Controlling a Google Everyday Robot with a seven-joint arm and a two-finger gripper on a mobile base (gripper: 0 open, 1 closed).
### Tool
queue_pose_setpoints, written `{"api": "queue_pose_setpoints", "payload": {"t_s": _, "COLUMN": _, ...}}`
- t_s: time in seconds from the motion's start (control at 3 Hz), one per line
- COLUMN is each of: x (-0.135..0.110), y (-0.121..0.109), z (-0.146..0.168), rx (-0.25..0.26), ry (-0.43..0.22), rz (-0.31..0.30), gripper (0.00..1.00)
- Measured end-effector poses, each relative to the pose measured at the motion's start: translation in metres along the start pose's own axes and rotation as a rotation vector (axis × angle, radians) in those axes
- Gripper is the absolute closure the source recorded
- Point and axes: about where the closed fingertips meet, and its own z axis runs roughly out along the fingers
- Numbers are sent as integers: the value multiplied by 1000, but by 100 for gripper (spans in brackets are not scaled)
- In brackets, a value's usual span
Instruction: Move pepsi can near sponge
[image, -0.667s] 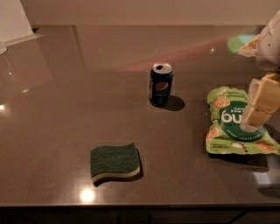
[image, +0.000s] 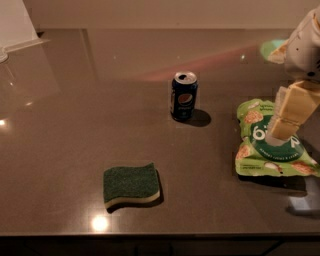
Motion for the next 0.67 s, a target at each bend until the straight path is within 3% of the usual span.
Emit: {"api": "queue_pose_setpoints", "payload": {"t_s": 0.67, "x": -18, "y": -34, "z": 33, "rx": 10, "ry": -54, "rz": 75, "gripper": 0}}
